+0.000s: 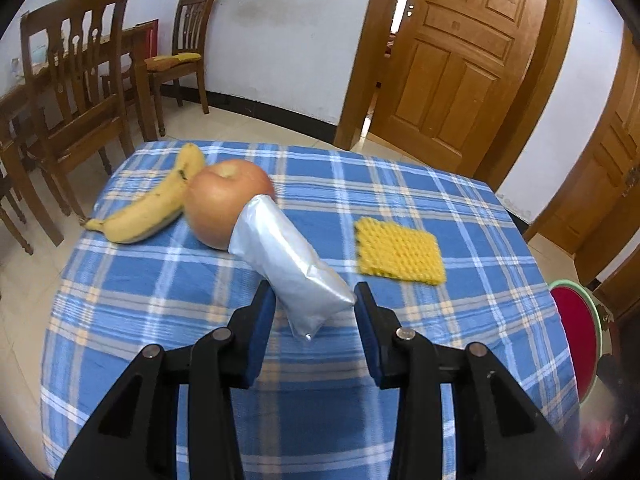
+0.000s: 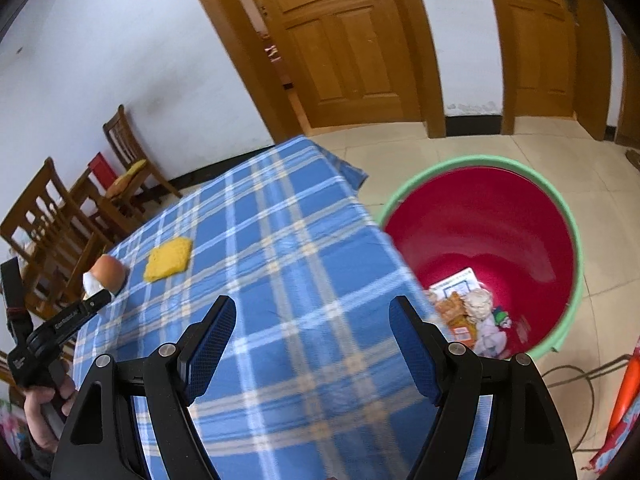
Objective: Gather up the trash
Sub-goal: 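Grasp the yellow foam net with the right tool while the left tool holds the packet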
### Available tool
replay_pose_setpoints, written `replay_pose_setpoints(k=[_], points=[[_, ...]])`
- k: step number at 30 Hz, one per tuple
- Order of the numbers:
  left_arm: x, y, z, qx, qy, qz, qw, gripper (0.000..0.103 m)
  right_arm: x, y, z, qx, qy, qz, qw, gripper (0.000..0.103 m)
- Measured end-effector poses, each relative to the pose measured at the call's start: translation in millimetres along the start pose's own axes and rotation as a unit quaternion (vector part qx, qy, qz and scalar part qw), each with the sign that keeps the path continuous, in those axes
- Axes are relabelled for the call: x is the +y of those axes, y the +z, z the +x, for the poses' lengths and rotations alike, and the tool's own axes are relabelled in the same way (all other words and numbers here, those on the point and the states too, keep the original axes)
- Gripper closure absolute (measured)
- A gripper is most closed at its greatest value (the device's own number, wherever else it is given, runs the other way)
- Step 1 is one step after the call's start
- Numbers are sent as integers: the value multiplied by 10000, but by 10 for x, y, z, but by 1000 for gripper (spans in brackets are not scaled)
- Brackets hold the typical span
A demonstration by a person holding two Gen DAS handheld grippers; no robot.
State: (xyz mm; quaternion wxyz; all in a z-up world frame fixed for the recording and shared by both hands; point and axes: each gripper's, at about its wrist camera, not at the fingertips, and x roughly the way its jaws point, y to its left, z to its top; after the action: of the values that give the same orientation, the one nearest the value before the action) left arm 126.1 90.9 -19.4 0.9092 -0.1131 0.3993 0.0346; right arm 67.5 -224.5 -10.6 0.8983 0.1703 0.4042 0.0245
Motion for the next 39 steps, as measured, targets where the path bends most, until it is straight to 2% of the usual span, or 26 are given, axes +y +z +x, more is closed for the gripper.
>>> replay_pose_setpoints(k=[11,15,23,29,31,33,35,39], points=[[356,43,39,-266,291,-279,9988,62,800,15,414,257,443,-472,9976,23],[465,35,70,-271,337,-427,9982,62,1059,30,625,376,412,-718,9959,23],[619,2,104,-284,550,-636,9961,62,1317,41,1034,589,284,-1013,9927,25],[643,-9,133,-244,535,-696,9958,62,1476,99,1270,637,293,-1150,9909,26],[638,-15,145,-221,528,-690,9960,62,1521,116,1332,634,281,-1176,9906,29],[632,-16,159,-206,527,-683,9961,62,1569,138,1412,690,299,-1183,9901,42],[633,-15,161,-199,523,-687,9961,62,1597,156,1482,747,315,-1166,9899,44],[644,-21,171,-178,518,-699,9961,62,1639,156,1602,859,360,-1169,9888,60]])
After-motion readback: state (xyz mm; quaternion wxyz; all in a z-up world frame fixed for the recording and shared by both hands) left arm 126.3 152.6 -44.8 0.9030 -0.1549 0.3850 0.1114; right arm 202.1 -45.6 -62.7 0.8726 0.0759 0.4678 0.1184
